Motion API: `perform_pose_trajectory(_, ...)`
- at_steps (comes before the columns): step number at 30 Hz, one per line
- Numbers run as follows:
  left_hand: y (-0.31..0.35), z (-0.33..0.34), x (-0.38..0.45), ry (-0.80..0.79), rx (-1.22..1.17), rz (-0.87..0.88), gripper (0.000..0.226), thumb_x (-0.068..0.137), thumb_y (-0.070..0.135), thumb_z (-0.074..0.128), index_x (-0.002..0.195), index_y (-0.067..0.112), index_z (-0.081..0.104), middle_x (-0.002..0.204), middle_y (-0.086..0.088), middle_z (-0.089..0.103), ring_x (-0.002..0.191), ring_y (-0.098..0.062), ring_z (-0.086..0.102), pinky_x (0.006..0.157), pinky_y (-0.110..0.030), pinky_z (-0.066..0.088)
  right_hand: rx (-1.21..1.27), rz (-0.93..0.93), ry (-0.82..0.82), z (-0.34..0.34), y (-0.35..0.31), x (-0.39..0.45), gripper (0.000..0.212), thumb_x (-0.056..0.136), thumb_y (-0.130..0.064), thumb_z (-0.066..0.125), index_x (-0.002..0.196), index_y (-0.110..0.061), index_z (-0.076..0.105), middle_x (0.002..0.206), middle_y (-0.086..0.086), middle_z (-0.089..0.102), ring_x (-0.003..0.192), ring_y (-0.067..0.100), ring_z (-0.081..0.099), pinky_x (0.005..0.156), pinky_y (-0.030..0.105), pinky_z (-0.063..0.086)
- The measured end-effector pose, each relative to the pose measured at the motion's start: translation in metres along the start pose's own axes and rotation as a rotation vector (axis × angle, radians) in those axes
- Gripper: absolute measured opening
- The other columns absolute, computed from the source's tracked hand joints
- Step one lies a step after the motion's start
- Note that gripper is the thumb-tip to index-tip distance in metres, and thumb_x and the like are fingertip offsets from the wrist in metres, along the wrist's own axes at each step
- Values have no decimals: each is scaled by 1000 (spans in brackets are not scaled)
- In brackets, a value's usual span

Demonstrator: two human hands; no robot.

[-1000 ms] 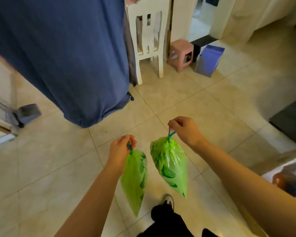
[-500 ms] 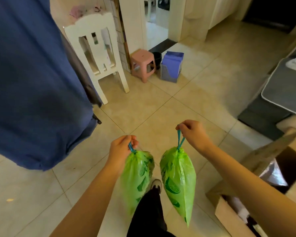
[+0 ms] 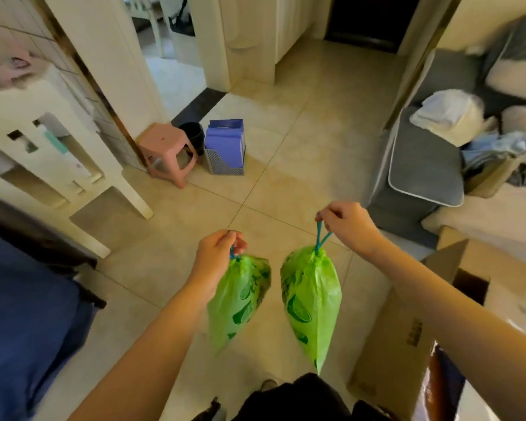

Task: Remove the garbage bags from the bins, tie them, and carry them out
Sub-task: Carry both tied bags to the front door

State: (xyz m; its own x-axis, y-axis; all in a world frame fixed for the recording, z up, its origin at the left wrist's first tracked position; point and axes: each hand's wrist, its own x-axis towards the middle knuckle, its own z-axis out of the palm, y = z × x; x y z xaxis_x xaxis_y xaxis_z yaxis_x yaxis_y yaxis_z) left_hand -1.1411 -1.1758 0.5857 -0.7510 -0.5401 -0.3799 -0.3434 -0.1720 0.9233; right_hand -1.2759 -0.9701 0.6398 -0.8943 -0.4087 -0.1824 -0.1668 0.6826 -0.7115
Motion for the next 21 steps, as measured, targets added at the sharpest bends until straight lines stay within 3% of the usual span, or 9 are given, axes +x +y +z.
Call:
perform_pose_trajectory(3,26,26,60,-54,20,12,26,98,11,46,80,10,65,68,-4,69,68,-19,59,81,-42,52,22,28,27,-23,5,58,26,92,-16,48,82,-14,71,69,-3,63,81,24,64,72,29,48)
perform_pose_trajectory(8,69,73,172,-28,30,53,23,97,13,46,80,13,62,62,2,70,70,-19,60,78,-37,52,67,15,50,-57,13,173,27,94,-16,46,81,-15,69,70,-7,65,76,11,62,56,-2,38)
perform_pose_trajectory(12,111,108,246,-15,210,158,26,97,10,46,76,12,62,61,5,68,51,0,59,64,-22,48,93,-1,54,-89,11,260,27,93,-14,46,82,-11,71,67,-12,64,63,-7,59,52,-3,36)
perform_pose_trajectory(16,152,137,318,16,367,240,25,96,15,49,81,7,67,68,4,69,55,8,61,61,-3,44,156,41,60,-114,11,343,27,93,-13,46,86,-7,71,67,-11,64,61,-6,60,53,-4,37)
perform_pose_trajectory(18,167,150,354,25,340,237,27,95,15,50,76,10,68,68,0,70,61,-1,64,69,-13,47,191,59,73,-122,10,380,26,93,-12,46,85,-6,70,67,-11,63,56,-10,60,54,-2,39)
perform_pose_trajectory(21,187,169,415,-11,293,216,30,95,13,51,69,16,66,65,0,70,71,-21,68,78,-31,53,200,71,110,-129,13,439,26,92,-12,46,82,-10,70,67,-10,65,67,2,62,58,4,43)
